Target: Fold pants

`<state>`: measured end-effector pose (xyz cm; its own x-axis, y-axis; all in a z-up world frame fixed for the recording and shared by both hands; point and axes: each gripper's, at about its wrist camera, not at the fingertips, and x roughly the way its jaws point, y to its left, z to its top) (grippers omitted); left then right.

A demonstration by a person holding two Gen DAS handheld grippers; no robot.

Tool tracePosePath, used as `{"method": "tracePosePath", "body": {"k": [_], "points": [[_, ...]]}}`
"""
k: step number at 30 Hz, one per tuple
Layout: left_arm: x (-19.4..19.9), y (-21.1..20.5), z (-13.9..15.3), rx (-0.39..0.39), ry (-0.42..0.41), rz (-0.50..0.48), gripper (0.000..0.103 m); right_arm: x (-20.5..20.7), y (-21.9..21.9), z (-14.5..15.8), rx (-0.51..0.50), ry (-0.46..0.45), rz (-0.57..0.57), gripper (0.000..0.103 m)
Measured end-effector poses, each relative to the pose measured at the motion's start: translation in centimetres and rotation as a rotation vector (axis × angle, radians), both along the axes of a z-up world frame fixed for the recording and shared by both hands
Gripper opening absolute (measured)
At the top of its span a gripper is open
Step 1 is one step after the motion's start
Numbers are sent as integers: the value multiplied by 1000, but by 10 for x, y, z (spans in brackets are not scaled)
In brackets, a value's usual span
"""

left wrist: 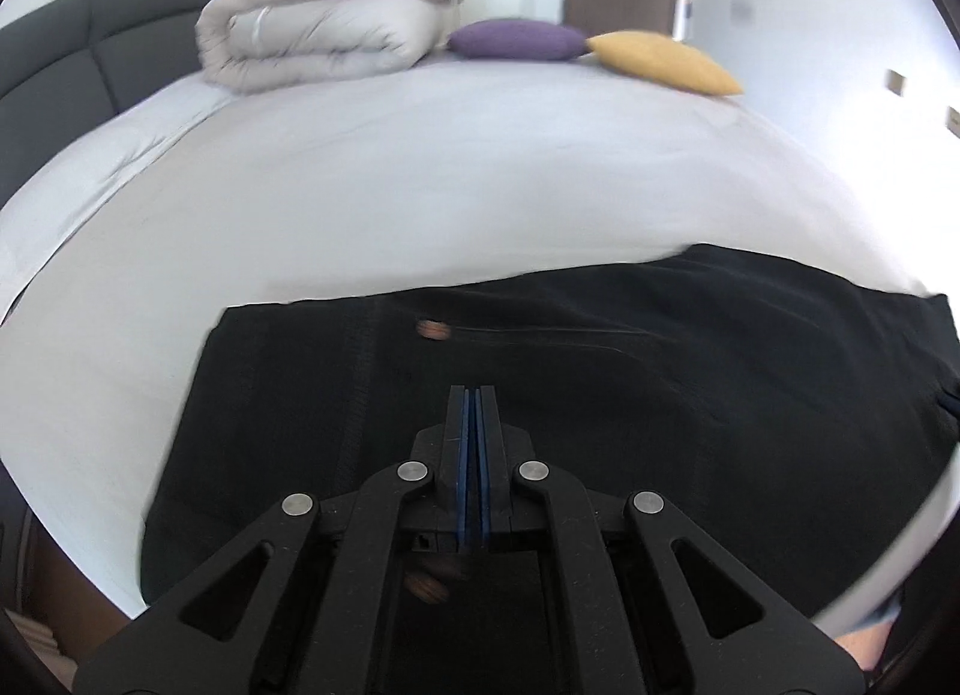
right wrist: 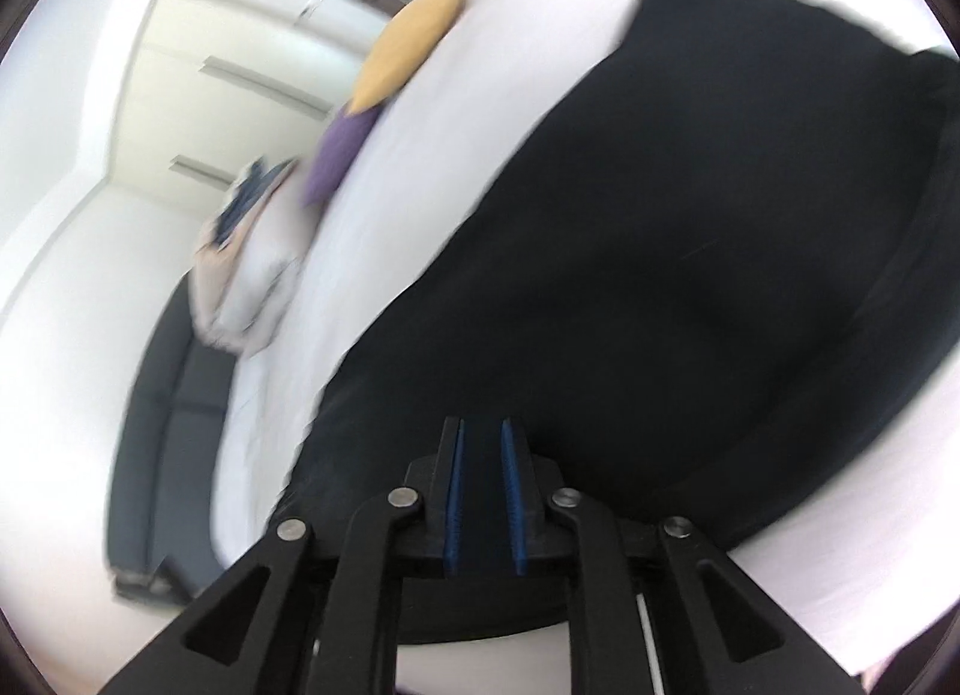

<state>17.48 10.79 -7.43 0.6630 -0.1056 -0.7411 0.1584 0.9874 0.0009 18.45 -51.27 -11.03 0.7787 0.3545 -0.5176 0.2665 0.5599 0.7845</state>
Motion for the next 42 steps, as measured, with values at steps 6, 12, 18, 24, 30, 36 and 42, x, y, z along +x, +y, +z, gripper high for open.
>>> {"method": "tracePosePath", "body": {"k": [6, 12, 18, 24, 30, 36, 42], "points": [[51, 6, -27, -18, 135, -34, 3, 19, 17, -11, -13, 42, 30, 9], [72, 15, -43, -15, 139, -24, 3, 34, -10, -8, 2, 50, 13, 1], [71, 25, -35, -131, 170, -34, 3, 20, -4, 17, -12, -49, 92, 36], [56, 42, -36, -174, 130, -3, 3, 23, -36, -36, 112, 6, 52, 0], [49, 44, -24, -128, 103, 32, 3, -59, -149, -17, 24, -5, -321, 0], [16, 14, 19, -188, 7, 12, 3, -116, -179, 24, -71, -22, -526, 9], [14, -117, 16, -403, 108, -251, 3, -37, -78, 36, 20, -129, -139, 23]]}}
